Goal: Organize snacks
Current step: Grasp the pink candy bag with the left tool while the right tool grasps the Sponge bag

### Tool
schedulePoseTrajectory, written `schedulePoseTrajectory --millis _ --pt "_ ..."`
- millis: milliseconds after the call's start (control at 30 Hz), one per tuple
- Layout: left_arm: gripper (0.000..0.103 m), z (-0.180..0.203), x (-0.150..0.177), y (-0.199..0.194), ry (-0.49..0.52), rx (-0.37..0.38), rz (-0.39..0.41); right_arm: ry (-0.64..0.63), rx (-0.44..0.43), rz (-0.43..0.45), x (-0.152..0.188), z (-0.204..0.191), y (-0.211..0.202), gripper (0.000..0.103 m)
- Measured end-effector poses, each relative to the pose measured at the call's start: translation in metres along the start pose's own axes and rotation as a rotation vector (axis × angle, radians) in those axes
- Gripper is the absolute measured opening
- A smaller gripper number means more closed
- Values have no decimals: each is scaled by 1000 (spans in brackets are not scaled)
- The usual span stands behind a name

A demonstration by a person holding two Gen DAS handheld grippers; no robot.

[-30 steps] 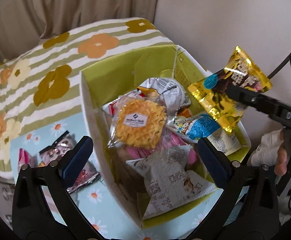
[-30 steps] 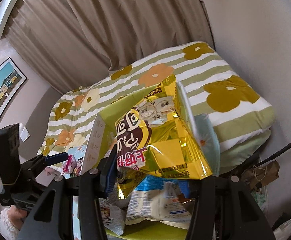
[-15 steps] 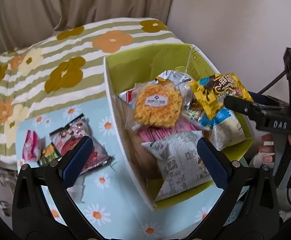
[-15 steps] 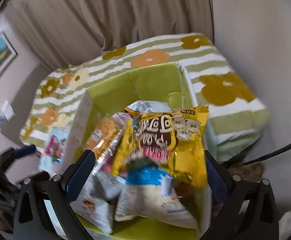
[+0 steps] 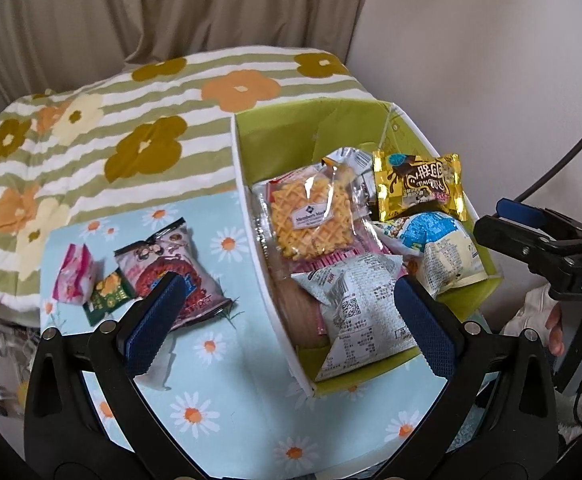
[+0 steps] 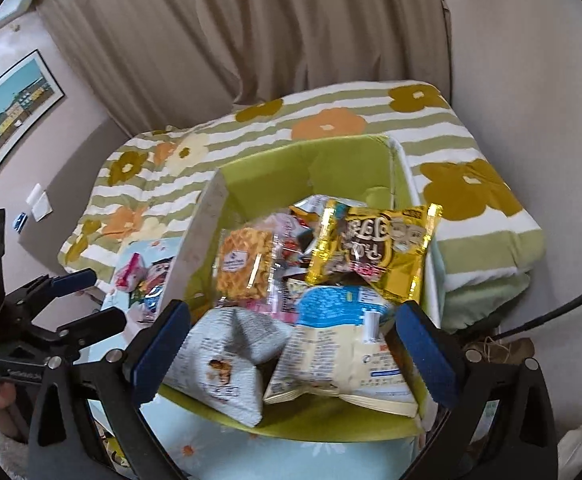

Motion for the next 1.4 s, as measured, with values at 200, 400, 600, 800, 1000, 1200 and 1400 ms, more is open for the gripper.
schedulePoseTrajectory --millis 200,400,600,800,1000,1200,1400 --pt "103 -14 6 -20 -37 -53 21 -45 -48 27 -6 -19 -3 102" --pt "103 -47 23 -44 -85 -151 44 -106 -69 58 -11 -45 -3 102" --pt "103 -95 46 -67 -141 -202 78 -146 -59 81 -13 -84 0 102" --pt "103 -152 65 -82 -185 -190 91 -146 -81 81 -12 -129 15 102" --pt "103 -206 73 -86 -184 -169 82 -159 -86 51 -4 -184 42 102" --pt "103 -250 71 -68 -157 -125 48 -158 -73 4 3 -222 78 102" --pt "103 -284 62 -30 -105 -70 -7 -146 -17 -42 11 -243 117 102"
Point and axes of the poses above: each gripper's, at about its wrist camera, not at the fingertips, and y roughly the way its jaws point, z to its right, x to its underside, the point moved 3 cm from there along y, roughly the way its jaws point
